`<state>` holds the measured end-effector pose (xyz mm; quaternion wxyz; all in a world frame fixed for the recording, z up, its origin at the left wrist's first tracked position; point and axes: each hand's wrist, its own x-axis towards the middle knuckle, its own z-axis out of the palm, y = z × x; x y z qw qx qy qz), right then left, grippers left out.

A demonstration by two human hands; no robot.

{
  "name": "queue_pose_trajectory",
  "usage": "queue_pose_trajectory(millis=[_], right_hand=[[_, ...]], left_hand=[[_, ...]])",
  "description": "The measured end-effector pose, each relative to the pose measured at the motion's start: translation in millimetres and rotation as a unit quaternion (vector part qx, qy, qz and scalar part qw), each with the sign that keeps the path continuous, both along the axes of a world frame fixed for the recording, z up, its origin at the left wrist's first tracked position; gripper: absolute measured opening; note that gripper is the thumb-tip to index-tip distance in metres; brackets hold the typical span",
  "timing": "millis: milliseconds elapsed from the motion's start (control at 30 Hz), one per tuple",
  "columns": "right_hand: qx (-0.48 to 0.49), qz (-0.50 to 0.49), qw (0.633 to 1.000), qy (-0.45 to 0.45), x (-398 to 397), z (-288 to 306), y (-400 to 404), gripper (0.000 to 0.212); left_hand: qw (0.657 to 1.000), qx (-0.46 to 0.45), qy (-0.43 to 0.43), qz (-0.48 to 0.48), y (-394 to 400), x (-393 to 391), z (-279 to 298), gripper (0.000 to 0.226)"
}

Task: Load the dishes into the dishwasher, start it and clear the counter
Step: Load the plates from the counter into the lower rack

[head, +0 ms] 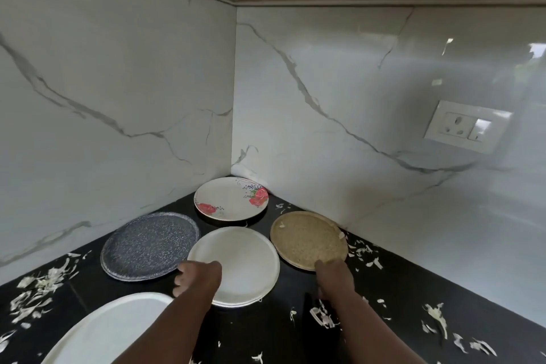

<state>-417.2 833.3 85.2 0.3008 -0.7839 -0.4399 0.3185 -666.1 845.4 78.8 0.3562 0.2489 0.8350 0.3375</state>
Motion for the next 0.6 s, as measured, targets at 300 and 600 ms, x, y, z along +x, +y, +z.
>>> queue_pose_trajectory(millis=[300,600], right_hand=[[0.023,-0.194,0.952,0.237,19,-26,48,0.005],[-0.005,-0.295,0.883,0.365,26,-20,74,0.037]], left_hand=[[0.994,-0.022,0.105,-0.004,24,-11,-24,0.051],[0.987,0.157,-0.003,0.021,20,-28,-28,0.032]])
